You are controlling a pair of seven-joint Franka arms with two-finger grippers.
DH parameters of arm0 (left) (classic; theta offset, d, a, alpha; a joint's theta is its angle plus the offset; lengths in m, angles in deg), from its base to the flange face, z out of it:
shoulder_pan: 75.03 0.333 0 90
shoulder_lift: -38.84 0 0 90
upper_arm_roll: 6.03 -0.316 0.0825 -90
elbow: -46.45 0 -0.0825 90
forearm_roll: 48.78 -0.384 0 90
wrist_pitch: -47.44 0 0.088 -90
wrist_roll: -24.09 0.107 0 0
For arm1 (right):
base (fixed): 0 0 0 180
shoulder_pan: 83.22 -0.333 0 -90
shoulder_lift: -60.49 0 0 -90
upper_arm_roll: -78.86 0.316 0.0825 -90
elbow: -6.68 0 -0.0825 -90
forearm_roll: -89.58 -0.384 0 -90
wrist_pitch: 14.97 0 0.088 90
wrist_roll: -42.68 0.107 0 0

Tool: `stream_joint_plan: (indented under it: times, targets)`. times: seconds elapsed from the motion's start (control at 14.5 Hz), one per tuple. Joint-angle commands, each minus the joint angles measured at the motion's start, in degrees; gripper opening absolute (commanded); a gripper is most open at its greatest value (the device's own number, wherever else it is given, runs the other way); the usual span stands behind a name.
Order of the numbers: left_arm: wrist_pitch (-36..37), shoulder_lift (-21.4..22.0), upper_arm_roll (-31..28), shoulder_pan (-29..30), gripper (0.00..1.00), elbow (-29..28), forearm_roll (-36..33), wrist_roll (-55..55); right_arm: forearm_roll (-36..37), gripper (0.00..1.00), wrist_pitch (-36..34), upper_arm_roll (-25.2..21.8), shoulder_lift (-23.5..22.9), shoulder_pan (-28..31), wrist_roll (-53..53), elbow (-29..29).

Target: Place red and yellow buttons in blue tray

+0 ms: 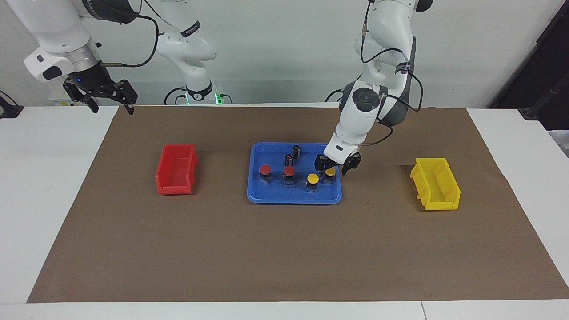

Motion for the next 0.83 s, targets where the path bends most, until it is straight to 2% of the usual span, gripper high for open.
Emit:
stream_joint_plan:
  times: [0.0,0.28,0.62,0.76]
  targets:
    - [12.2,2.4,-0.4,4.6,1.00,6.1,-1.8,8.3,-1.1,1.00,0.5,0.4,0.2,0.7,-0.8,-0.1]
    - [20.4,10.3,-0.4,13.2,1.00,7.6,-4.4,15.6,-1.1,1.00,0.7,0.4,0.2,0.7,-0.5,-0.1]
    - [24.2,14.4,-0.4,22.6,1.00,8.2,-7.3,25.7,-1.0,1.00,0.7,0.4,0.1,0.7,-0.3,-0.2]
    - [26.6,14.8,-0.4,24.9,1.00,10.6,-7.5,27.4,-1.0,1.00,0.9,0.4,0.1,0.7,-0.3,-0.3]
